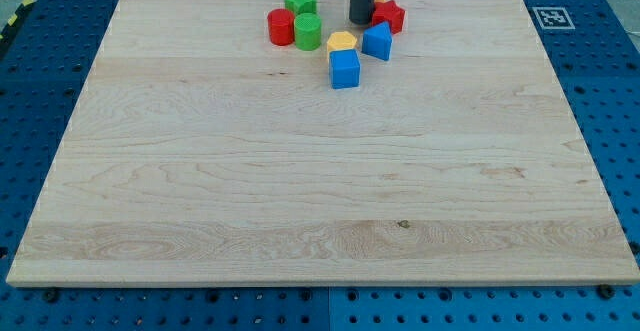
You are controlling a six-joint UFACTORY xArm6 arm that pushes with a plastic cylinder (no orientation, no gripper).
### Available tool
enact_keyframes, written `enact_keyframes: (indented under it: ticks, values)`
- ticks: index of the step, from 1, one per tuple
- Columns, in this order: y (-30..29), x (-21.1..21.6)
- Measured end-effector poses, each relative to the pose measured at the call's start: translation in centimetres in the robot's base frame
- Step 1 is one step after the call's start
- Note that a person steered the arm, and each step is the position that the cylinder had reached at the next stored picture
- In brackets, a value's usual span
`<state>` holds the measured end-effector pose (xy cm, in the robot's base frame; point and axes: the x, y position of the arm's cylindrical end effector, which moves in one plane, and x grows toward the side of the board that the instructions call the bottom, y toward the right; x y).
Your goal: Push the green star closer to the red circle
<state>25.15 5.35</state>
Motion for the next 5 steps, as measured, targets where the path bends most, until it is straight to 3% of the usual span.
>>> enact_keyframes:
  ticks: [3,5]
  values:
    - [-7.8,-1.0]
    - [-4.6,-3.0]
